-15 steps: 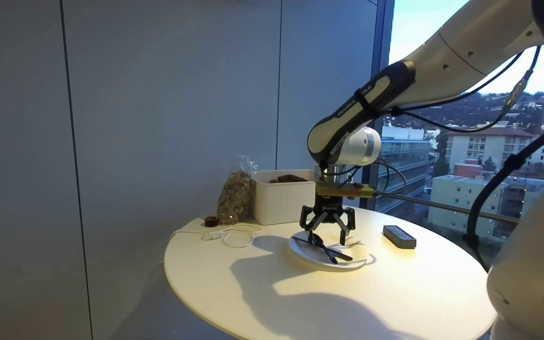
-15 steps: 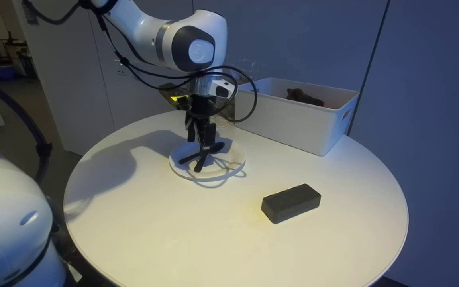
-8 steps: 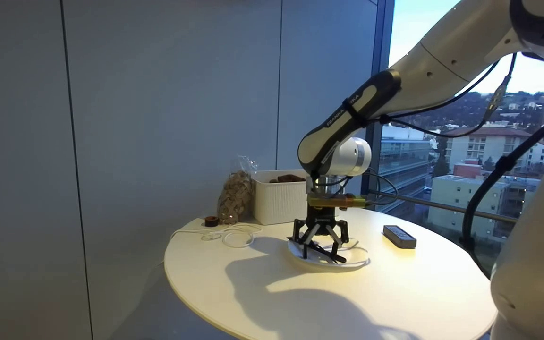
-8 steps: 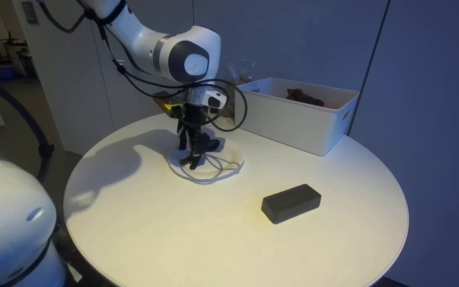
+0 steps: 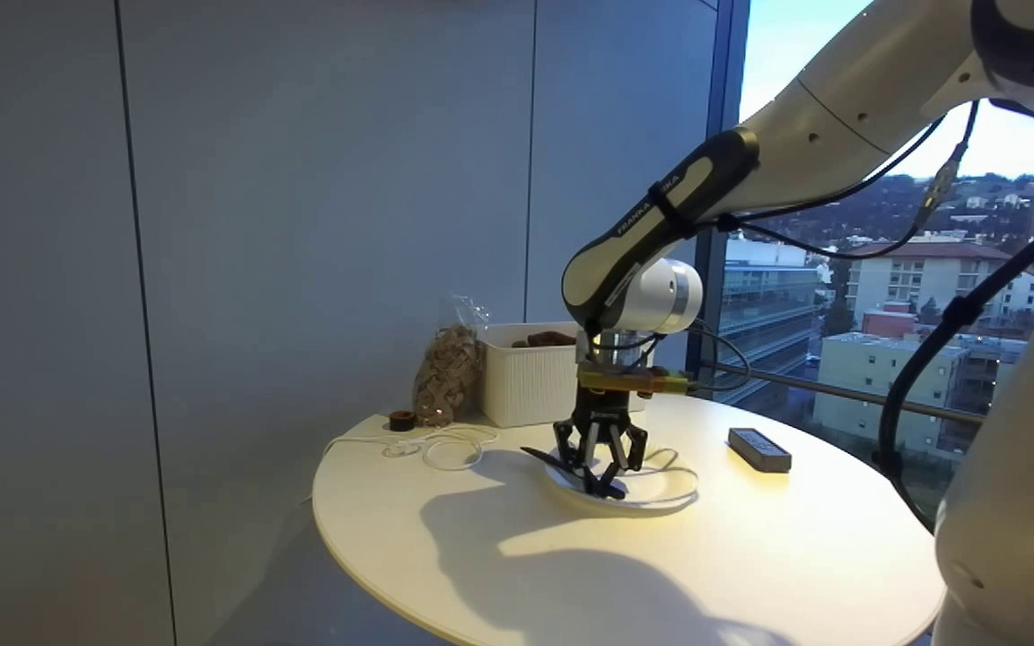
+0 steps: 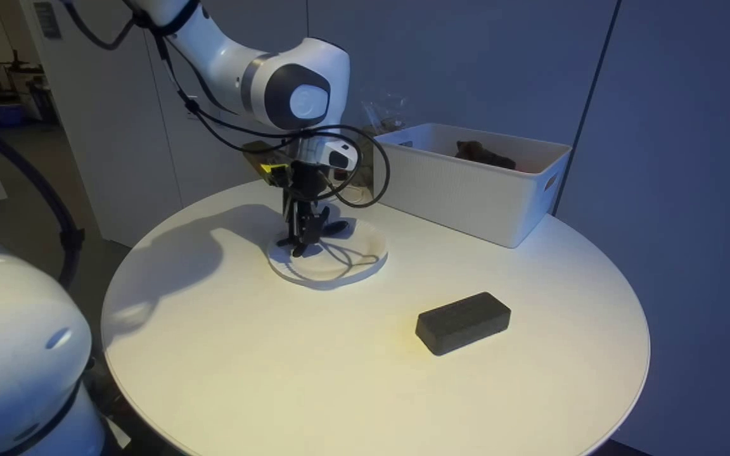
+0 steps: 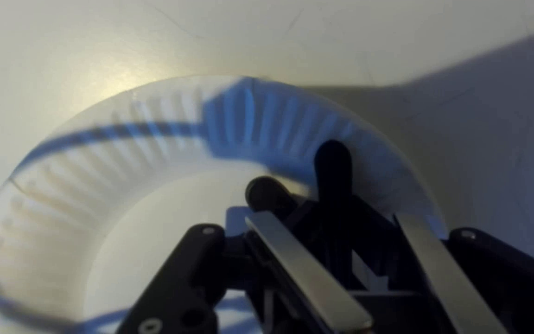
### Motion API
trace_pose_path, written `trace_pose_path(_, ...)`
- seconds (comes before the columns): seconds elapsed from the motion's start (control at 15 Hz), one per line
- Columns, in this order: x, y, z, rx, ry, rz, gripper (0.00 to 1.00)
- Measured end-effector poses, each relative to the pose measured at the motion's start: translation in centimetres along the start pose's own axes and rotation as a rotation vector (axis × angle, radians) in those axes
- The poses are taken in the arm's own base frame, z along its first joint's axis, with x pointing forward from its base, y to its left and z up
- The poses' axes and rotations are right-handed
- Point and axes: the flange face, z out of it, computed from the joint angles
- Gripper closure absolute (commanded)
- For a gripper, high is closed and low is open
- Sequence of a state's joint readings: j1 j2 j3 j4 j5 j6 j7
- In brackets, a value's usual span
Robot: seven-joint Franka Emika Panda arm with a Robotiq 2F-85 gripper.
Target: Put the spoon on the right side of the table then put the knife on the left.
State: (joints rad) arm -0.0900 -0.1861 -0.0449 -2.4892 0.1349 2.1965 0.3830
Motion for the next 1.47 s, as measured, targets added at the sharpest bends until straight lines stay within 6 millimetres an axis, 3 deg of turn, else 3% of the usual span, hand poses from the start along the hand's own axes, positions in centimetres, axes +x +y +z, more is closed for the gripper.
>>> trace_pose_path(0.6,-0.9,-0.9,-0.3,-0.131,0.096,-0.061,0.93)
trace_pose_path(1.13,-3.7,-0.3,-4.8,-0.195,0.242,-0.083,0.95)
trace_pose_path(1.47,-3.6,2.8,-8.2,-0.262,0.379,0.015,0.96)
